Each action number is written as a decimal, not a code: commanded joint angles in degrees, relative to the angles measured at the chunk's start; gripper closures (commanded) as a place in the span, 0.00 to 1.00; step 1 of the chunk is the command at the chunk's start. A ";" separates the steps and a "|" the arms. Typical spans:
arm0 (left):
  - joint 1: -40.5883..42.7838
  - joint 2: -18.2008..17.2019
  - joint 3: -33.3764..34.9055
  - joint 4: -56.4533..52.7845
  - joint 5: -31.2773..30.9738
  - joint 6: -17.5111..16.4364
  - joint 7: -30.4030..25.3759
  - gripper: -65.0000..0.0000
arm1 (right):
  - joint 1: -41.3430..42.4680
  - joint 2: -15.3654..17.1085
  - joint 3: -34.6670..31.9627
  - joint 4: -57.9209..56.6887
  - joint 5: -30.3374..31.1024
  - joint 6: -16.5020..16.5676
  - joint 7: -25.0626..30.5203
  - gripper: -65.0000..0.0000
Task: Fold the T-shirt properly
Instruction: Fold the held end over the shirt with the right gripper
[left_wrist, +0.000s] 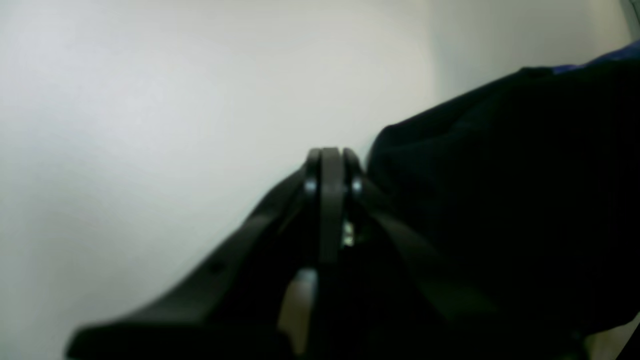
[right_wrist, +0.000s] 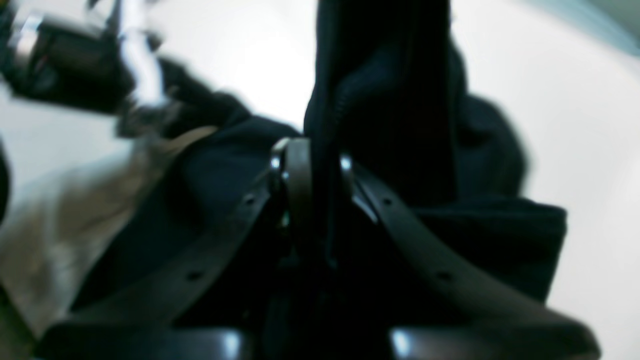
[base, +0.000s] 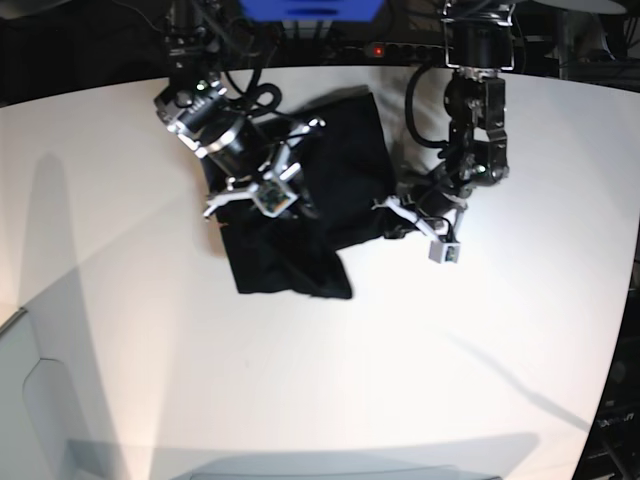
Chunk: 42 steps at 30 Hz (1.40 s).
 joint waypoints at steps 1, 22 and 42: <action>-0.11 0.04 0.15 0.10 0.90 0.43 2.06 1.00 | 0.33 -0.42 -1.24 0.35 1.75 -0.66 2.41 1.00; 3.32 -0.13 -7.33 4.41 0.38 0.08 4.52 1.00 | 7.45 -0.42 -8.18 -17.14 1.49 -0.66 2.41 1.00; 6.93 -3.12 -41.35 22.78 0.29 -3.00 20.26 1.00 | 7.89 -0.34 -8.53 -16.97 1.49 -0.66 2.41 1.00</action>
